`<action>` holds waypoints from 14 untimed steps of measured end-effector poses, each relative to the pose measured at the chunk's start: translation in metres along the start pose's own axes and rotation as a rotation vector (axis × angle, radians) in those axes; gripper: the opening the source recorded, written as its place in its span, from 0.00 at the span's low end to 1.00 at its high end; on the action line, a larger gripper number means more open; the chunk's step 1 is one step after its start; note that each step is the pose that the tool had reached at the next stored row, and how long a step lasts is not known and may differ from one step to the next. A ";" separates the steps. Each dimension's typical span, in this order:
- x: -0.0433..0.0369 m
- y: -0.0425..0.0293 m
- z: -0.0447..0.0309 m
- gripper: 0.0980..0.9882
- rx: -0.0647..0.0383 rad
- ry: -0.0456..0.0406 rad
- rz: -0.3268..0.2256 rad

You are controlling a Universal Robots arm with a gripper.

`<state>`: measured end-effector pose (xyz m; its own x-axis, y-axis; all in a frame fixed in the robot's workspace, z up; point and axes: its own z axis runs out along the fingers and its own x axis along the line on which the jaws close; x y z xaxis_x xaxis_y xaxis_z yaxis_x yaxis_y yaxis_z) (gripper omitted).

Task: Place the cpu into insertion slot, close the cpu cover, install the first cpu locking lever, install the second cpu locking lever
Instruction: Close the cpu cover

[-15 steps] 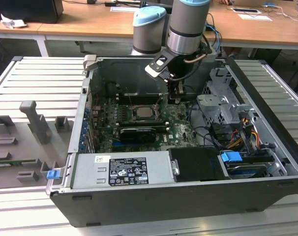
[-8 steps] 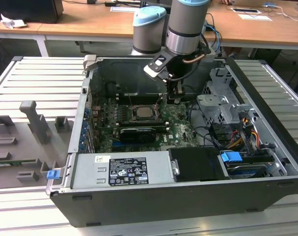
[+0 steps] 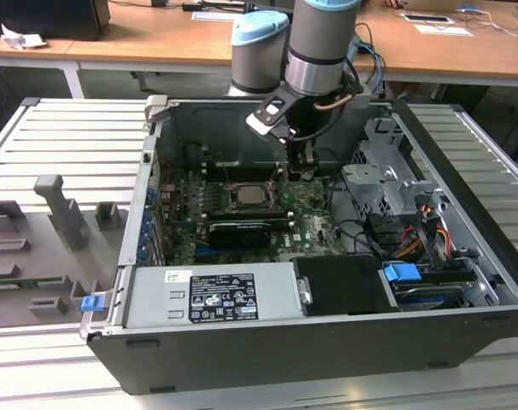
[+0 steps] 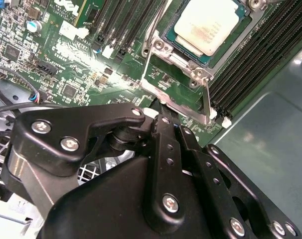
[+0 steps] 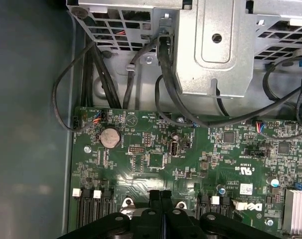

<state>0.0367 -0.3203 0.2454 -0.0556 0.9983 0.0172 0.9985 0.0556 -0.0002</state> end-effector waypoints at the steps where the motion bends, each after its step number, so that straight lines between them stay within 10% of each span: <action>1: 0.0000 -0.0001 0.0000 0.01 0.000 0.0000 0.000; 14: 0.0002 -0.0046 0.0006 0.01 0.000 0.0005 0.000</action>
<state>0.0322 -0.3203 0.2448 -0.0556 0.9983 0.0177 0.9985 0.0556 -0.0002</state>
